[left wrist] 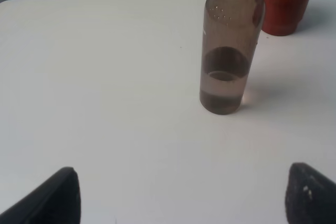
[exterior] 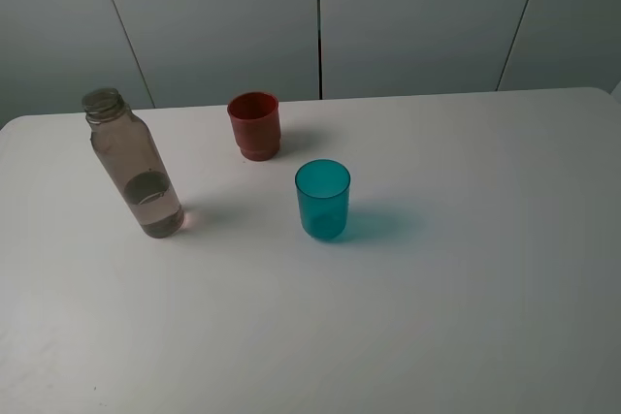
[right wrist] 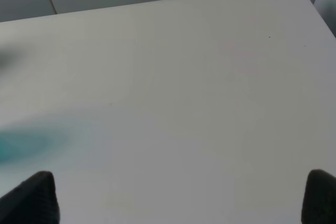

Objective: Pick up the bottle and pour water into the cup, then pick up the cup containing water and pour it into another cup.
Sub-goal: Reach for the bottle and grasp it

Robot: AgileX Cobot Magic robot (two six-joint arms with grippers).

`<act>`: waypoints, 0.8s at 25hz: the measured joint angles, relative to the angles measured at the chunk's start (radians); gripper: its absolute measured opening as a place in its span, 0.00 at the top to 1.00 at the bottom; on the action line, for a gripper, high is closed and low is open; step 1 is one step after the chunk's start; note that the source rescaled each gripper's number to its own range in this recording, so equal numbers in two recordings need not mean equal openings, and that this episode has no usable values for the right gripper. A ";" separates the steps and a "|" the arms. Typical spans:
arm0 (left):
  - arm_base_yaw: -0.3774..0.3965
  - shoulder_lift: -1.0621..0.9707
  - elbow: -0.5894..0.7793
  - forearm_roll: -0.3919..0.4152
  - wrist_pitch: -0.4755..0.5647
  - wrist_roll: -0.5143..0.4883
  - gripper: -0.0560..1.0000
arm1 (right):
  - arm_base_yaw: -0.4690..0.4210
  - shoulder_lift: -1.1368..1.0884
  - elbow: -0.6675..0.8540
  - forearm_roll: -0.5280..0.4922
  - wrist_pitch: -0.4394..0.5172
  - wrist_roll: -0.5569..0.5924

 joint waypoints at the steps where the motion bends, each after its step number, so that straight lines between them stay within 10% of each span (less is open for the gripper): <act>1: 0.000 0.000 0.000 0.000 0.000 0.000 0.00 | 0.000 0.000 0.000 -0.005 0.000 0.000; 20: 0.000 0.000 0.000 0.000 0.000 0.000 0.00 | 0.000 0.000 0.000 -0.005 0.000 0.000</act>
